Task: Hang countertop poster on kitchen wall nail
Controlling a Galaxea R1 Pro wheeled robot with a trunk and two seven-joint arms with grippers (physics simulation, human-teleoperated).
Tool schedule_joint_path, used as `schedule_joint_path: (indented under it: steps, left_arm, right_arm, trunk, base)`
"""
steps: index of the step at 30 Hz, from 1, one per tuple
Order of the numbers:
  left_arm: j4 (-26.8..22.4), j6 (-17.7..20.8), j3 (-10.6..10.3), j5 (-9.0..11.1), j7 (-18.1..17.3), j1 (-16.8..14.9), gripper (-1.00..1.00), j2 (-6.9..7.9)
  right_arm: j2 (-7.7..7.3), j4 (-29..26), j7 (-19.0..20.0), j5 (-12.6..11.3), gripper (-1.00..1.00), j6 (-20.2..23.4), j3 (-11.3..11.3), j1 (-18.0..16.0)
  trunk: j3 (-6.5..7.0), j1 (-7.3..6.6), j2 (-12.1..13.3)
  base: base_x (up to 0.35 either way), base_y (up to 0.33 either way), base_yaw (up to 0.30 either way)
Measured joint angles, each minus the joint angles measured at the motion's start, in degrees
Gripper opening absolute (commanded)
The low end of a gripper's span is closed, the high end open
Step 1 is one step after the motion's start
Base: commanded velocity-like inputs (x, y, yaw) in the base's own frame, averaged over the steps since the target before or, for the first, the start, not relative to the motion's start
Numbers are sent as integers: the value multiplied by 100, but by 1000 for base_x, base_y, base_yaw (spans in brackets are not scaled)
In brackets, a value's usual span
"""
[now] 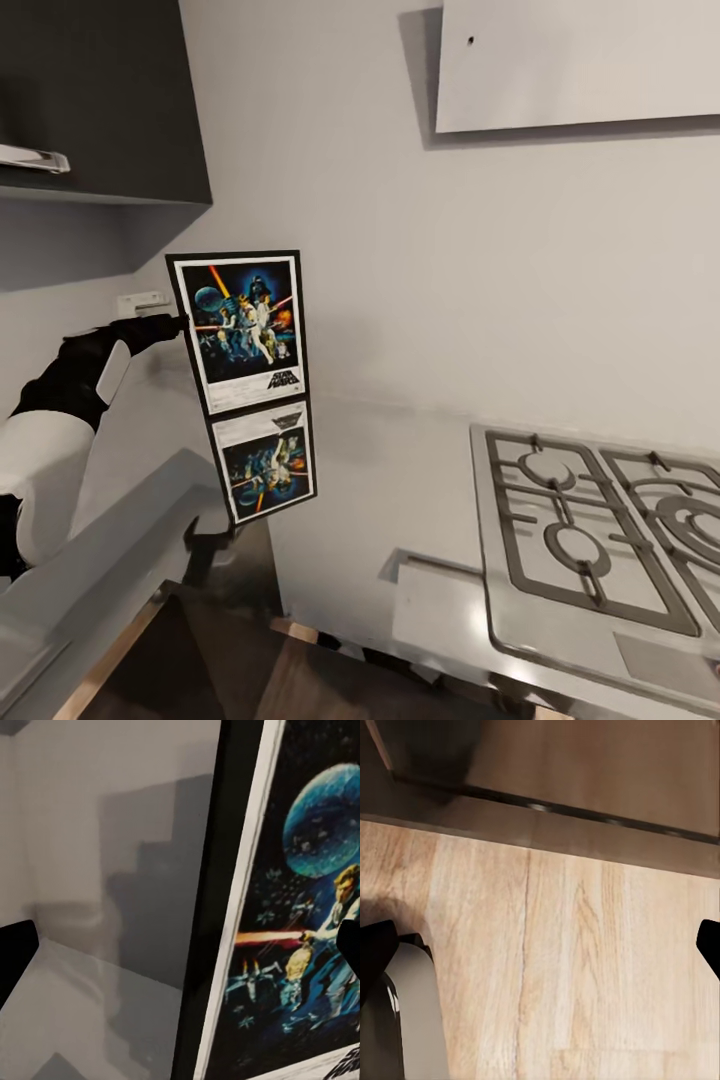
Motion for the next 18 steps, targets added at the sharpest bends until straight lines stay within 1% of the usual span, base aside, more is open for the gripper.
schedule_joint_path:
  steps: [1, 10, 18]
  left_arm:
    - [1, 0, 4, 2, 0, 0, 100, 36]
    - [2, 0, 5, 5, -2, 0, 100, 53]
    - [1, 0, 3, 5, -4, 0, 100, 53]
  right_arm:
    - [0, 0, 0, 0, 100, 0, 0, -3]
    - [0, 0, 0, 0, 100, 0, 0, -2]
    - [0, 0, 0, 0, 100, 0, 0, 2]
  trunk:
    - [0, 1, 0]
    - [0, 1, 0]
    - [0, 1, 0]
  base:
    - [26, 0, 0]
    - [7, 0, 0]
    - [81, 0, 0]
